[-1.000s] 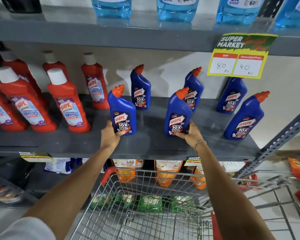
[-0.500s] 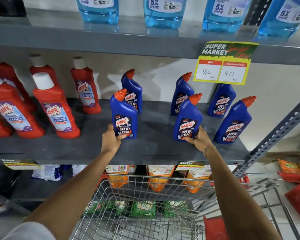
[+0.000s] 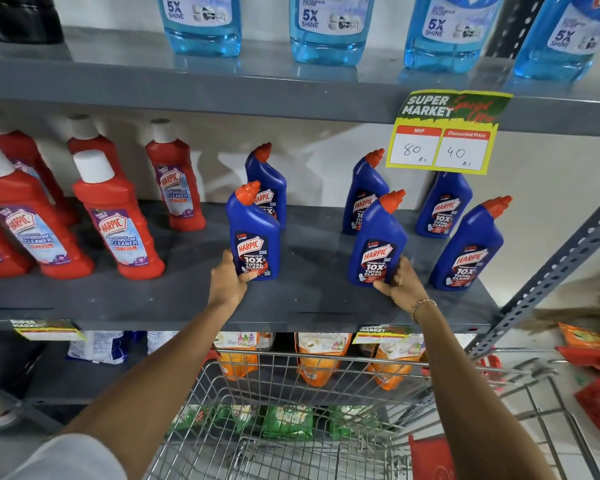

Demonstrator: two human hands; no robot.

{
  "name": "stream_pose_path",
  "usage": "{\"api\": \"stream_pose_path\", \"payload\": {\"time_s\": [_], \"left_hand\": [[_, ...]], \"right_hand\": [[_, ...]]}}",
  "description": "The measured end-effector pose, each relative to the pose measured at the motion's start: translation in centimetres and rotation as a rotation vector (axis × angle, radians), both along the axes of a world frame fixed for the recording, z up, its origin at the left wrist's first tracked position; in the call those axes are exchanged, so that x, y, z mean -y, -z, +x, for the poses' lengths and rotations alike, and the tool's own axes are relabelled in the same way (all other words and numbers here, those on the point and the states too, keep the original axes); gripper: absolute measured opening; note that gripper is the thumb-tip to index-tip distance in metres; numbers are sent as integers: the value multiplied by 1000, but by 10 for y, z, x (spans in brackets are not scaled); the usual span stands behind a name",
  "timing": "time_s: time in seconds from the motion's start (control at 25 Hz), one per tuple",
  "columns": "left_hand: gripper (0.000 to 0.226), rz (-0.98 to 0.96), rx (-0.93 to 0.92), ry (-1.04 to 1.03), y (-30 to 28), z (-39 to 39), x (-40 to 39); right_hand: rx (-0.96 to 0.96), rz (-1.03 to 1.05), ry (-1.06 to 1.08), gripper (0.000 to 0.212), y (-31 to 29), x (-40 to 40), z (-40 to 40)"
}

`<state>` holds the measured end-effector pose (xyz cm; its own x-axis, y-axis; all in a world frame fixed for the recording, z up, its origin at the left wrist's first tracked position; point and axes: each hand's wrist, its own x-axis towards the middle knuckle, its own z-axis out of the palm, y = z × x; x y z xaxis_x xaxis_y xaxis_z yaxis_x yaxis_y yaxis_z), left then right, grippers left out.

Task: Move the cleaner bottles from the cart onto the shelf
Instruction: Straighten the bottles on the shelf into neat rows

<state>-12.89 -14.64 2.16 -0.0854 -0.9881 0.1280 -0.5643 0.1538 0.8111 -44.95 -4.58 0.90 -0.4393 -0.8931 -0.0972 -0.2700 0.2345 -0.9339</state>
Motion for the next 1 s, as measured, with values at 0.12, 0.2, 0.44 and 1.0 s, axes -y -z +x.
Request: {"api": "stream_pose_path", "payload": {"time_s": [0.12, 0.2, 0.44, 1.0], "left_hand": [[37, 21, -43, 9, -4, -6, -2], [39, 45, -48, 24, -5, -7, -3], [50, 65, -70, 37, -1, 26, -10], [81, -98, -124, -312, -2, 302, 74]], "right_hand": [[-45, -115, 173, 77, -6, -18, 27], [-131, -201, 396, 58, -10, -31, 54], [-317, -286, 333, 26, -21, -27, 180], [-149, -30, -203, 71, -26, 128, 408]]}}
